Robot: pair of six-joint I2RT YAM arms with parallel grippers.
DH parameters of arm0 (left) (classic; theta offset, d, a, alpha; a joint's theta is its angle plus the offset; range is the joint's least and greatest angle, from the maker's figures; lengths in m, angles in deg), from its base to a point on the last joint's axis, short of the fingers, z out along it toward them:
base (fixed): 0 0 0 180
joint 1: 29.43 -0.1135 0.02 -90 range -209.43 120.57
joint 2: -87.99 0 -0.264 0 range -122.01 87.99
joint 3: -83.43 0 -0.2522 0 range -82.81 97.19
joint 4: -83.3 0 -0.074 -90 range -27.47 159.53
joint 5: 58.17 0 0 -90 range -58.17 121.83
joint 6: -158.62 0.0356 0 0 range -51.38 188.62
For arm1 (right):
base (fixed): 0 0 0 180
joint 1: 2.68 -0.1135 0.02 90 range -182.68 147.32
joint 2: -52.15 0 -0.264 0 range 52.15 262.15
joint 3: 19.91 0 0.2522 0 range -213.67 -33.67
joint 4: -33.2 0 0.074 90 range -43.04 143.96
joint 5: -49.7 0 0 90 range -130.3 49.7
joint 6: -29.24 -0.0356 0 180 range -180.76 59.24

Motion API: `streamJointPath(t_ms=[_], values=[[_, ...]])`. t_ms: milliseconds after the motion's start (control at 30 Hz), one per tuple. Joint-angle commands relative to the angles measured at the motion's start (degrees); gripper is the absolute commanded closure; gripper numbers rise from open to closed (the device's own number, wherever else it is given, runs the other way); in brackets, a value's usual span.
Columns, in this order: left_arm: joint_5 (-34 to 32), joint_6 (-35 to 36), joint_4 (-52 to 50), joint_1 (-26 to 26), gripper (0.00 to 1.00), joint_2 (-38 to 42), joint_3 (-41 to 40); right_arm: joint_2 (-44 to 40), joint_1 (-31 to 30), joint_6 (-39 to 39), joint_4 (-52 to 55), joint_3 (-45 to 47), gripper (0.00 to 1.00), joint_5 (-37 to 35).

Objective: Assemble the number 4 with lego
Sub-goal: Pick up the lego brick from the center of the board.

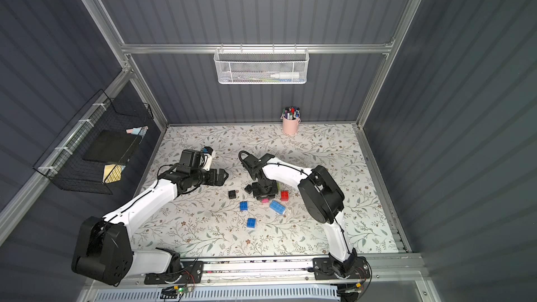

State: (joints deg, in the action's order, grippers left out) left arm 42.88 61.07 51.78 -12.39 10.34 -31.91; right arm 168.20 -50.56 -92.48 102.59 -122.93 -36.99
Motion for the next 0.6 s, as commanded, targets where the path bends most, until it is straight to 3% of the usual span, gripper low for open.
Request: streamJointPath(t_ms=[0,567], values=[[-0.4,-0.4,0.1,0.9,0.01,0.9,-0.5,-5.9,0.5,-1.3,3.0,-0.4,0.70,-3.6],[1.2,-1.4,2.9,8.7,0.01,-4.3,1.6,-16.9,9.5,1.3,5.9,8.3,0.69,-4.1]])
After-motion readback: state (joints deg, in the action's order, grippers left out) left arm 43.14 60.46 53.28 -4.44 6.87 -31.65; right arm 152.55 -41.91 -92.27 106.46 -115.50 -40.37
